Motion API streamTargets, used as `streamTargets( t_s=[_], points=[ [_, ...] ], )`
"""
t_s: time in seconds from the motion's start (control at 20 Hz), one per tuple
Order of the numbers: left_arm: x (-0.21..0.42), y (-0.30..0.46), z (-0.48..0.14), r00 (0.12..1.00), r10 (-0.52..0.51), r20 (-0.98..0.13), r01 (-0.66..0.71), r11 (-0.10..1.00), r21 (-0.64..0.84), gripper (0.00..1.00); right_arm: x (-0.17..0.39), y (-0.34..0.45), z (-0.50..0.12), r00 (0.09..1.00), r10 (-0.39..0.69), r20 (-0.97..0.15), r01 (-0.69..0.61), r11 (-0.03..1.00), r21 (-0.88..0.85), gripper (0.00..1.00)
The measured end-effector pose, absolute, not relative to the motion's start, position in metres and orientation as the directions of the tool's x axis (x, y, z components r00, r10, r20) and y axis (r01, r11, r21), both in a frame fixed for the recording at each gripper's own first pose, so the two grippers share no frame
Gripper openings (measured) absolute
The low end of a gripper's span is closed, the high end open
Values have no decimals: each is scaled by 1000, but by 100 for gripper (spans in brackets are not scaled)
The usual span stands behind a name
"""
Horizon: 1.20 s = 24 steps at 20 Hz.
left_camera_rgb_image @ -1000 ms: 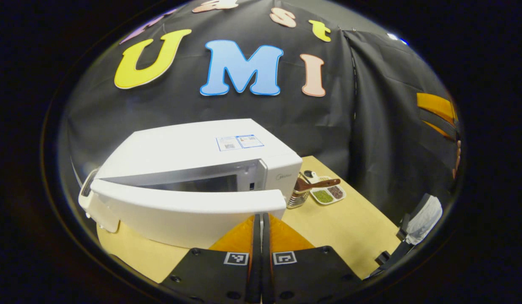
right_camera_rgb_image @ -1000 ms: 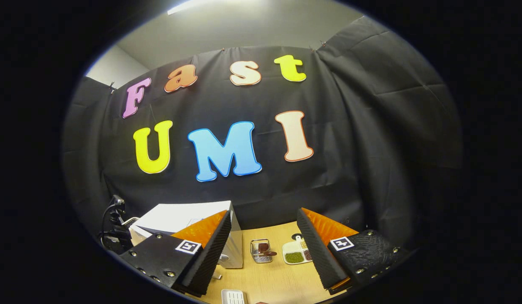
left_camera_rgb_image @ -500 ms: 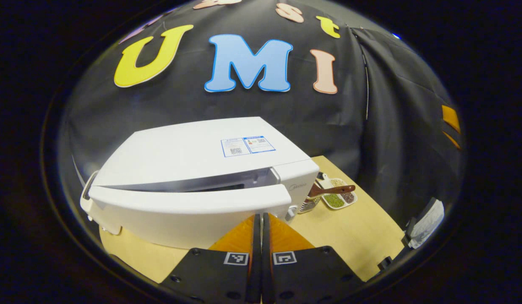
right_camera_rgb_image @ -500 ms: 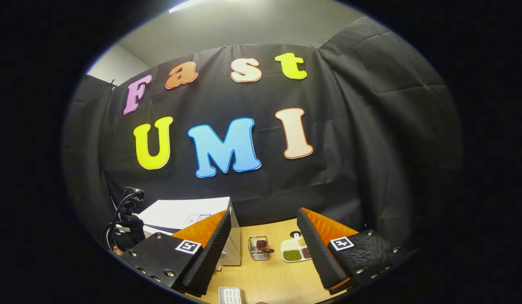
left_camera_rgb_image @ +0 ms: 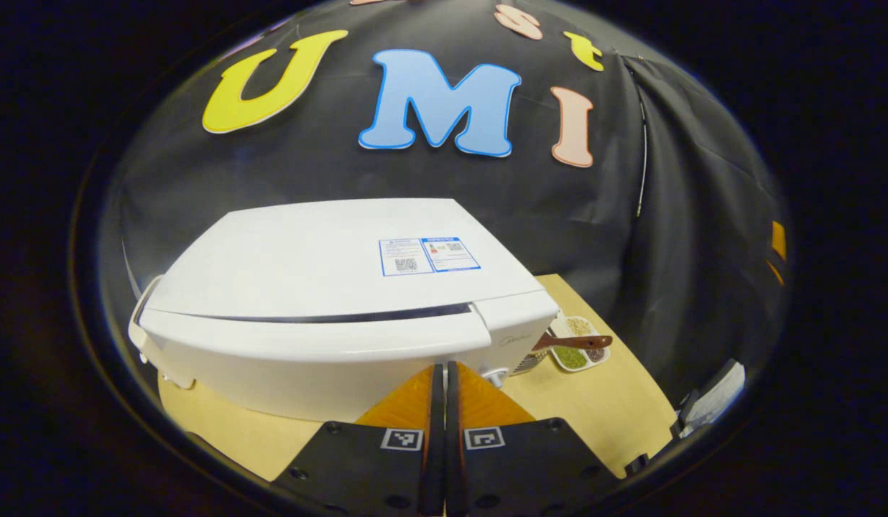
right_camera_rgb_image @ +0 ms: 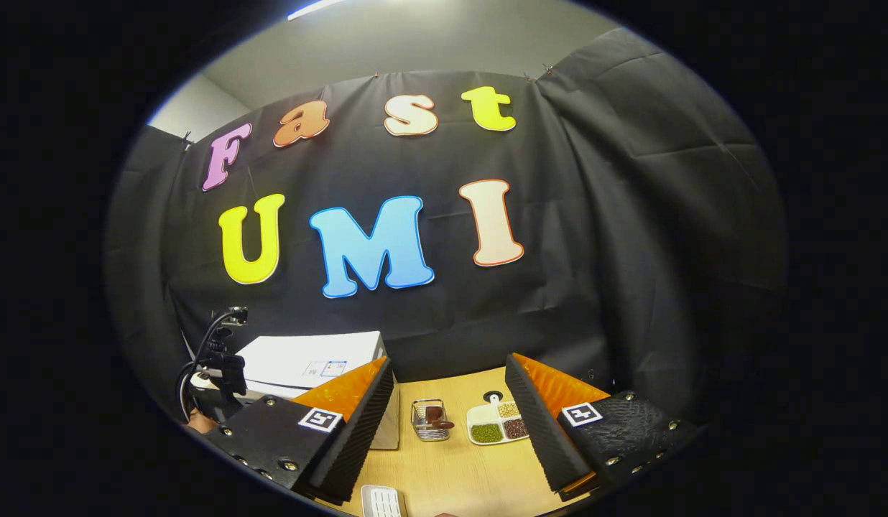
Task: Open the microwave oven with the left hand, put the food in, and close the microwave oven.
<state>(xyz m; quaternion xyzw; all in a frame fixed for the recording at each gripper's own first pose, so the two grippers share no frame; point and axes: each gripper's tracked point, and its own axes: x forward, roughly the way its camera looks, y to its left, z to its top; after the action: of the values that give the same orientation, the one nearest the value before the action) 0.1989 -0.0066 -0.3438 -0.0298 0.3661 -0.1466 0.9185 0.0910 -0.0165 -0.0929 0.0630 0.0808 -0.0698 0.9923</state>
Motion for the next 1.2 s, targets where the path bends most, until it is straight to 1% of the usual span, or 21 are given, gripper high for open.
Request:
streamTargets(
  t_s=[0.3, 0.35, 0.4, 0.45, 0.55, 0.65, 0.8, 0.9, 0.95, 1.05, 1.1, 1.2],
  points=[
    [203, -6, -342, 703, -281, -654, 227, 959, -168, 7, 95, -15, -99, 977, -107, -185, 130, 985, 117, 95],
    [209, -1, -341, 716, -249, -652, 210, 968, -139, 6, 94, -14, -98, 978, -100, -185, 123, 986, 116, 95],
    [217, -1, -350, 711, -252, -657, 210, 967, -144, 7, 95, -13, -99, 978, -94, -186, 117, 987, 113, 95],
    [208, -7, -344, 699, -263, -665, 201, 965, -170, 7, 94, -11, -98, 979, -89, -185, 110, 988, 107, 95],
    [210, -5, -346, 706, -256, -661, 212, 966, -147, 7, 94, -11, -96, 981, -86, -177, 102, 991, 88, 95],
    [209, 3, -338, 727, -217, -651, 212, 973, -88, 7, 94, -5, -93, 982, -71, -172, 86, 993, 80, 95],
    [205, 16, -288, 803, -195, -563, 210, 977, -39, 7, 100, 7, -81, 987, -46, -155, 59, 995, 80, 95],
    [201, 31, -231, 873, -177, -454, 186, 982, -25, 7, 106, 17, -70, 990, -36, -139, 46, 996, 72, 95],
    [202, 43, -201, 905, -148, -398, 157, 988, -11, 22, 109, 21, -66, 989, -42, -140, 50, 997, 55, 95],
    [184, 81, -136, 951, -57, -305, 69, 997, 29, 70, 112, 39, -49, 992, -24, -123, 29, 999, 45, 95],
    [176, 88, -106, 963, -55, -264, 61, 998, 15, 94, 113, 47, -38, 994, -15, -112, 20, 999, 42, 95],
    [154, 99, -59, 978, -48, -201, 47, 999, -12, 94, 114, 62, -24, 995, 1, -100, 3, 999, 35, 95]
  ],
)
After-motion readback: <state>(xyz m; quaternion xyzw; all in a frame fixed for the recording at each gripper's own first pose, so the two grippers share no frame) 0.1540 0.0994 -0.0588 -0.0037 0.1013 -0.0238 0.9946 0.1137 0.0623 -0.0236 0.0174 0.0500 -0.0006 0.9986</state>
